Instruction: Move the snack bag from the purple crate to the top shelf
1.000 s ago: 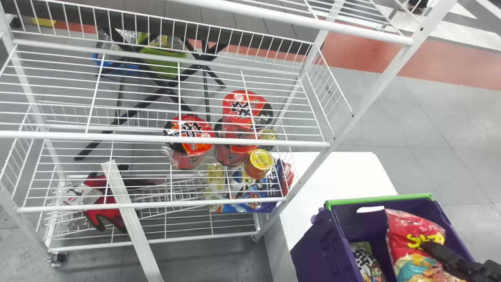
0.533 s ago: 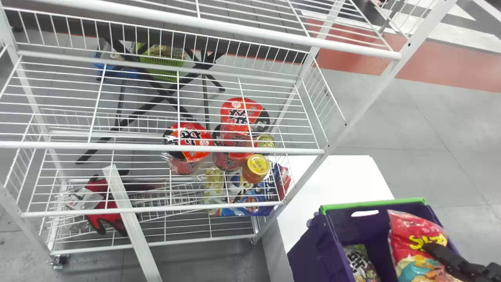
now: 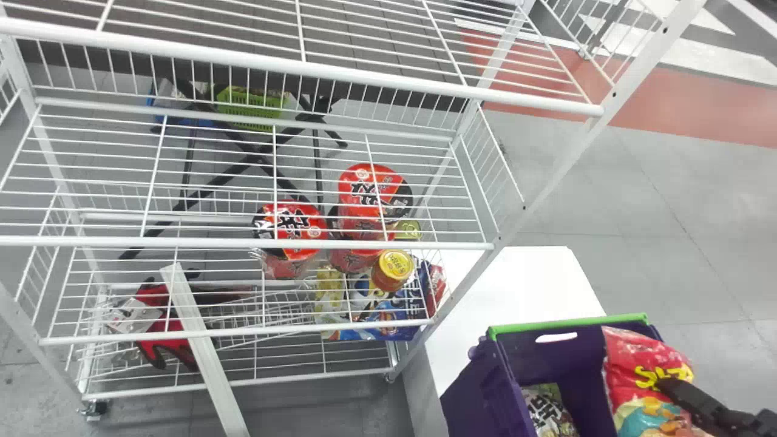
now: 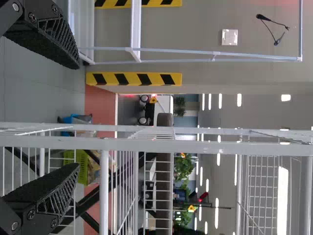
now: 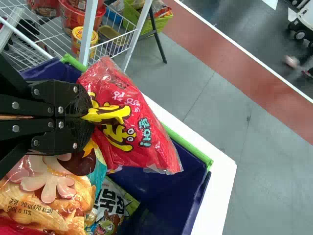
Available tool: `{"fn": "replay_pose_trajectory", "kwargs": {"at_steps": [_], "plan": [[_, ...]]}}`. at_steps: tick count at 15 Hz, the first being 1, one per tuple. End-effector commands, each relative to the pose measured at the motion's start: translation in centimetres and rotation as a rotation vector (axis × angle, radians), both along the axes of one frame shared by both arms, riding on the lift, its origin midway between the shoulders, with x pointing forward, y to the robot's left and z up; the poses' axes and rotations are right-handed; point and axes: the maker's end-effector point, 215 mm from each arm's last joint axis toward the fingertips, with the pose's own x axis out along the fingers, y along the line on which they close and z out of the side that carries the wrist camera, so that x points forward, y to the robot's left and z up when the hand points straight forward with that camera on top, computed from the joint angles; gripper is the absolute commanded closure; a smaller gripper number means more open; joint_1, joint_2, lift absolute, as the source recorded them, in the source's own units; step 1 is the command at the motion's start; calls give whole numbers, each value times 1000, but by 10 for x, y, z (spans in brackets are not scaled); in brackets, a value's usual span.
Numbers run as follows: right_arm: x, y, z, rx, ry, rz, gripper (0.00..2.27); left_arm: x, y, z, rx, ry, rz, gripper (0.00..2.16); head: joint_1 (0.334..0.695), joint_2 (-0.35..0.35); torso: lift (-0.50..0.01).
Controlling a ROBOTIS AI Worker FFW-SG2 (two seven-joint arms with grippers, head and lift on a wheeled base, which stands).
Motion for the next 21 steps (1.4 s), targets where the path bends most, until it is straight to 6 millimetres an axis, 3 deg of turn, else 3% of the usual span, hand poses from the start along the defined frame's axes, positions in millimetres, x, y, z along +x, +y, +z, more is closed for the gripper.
{"fn": "replay_pose_trajectory", "kwargs": {"at_steps": [1,21], "plan": [[1,2,-1,4,2,4,1986,0,-1,0,-2,0,-1,110,695,-350,-320],[-2,-3,-6,26,4,-2,1983,-5,-5,4,-2,-4,-6,107,695,-350,-241]]}}
